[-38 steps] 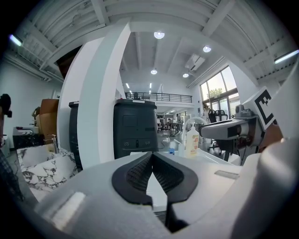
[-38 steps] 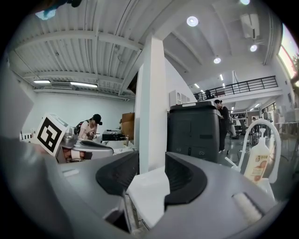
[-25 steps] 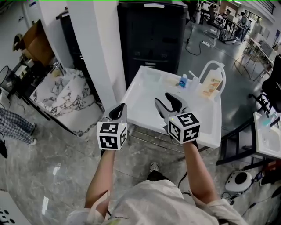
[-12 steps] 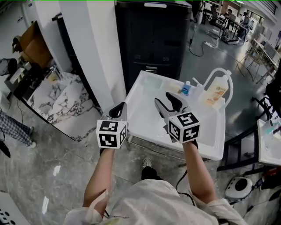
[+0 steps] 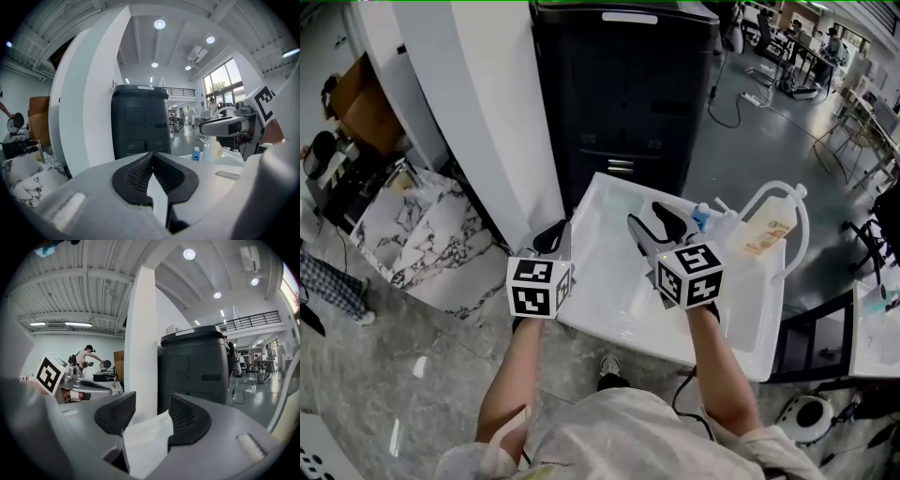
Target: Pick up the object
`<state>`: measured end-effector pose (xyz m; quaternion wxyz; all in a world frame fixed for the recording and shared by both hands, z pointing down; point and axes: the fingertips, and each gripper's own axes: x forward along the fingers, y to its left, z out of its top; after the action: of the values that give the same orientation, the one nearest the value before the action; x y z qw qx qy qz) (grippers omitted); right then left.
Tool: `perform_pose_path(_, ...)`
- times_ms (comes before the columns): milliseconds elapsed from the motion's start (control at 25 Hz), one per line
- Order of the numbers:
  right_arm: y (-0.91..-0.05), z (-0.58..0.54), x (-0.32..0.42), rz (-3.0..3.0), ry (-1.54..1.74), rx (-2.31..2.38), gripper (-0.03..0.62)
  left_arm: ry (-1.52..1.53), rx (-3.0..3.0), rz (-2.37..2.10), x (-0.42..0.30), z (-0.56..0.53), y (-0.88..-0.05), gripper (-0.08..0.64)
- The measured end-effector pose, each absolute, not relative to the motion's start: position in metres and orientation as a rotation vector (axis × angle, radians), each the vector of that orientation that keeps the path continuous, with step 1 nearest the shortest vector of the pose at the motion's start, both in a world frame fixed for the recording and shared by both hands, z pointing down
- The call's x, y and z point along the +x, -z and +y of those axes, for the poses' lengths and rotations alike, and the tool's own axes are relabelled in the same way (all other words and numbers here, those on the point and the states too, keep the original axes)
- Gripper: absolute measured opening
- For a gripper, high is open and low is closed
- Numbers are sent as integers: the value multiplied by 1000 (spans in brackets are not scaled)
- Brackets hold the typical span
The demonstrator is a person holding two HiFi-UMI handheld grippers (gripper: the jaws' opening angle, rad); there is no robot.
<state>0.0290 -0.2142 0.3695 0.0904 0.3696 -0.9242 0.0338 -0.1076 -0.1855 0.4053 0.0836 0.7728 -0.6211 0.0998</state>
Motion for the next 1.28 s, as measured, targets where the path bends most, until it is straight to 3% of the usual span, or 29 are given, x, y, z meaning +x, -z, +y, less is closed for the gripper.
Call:
perform_pose_path(560,-372,-303,31,-2762,-140,1090,209,-325,2268,-1876,-109,-268,-409,6)
perform_pose_path(1280,-386,-339,36,-2756,-174,1110,216,-348,2309,-1821,-100,-317,-417,6)
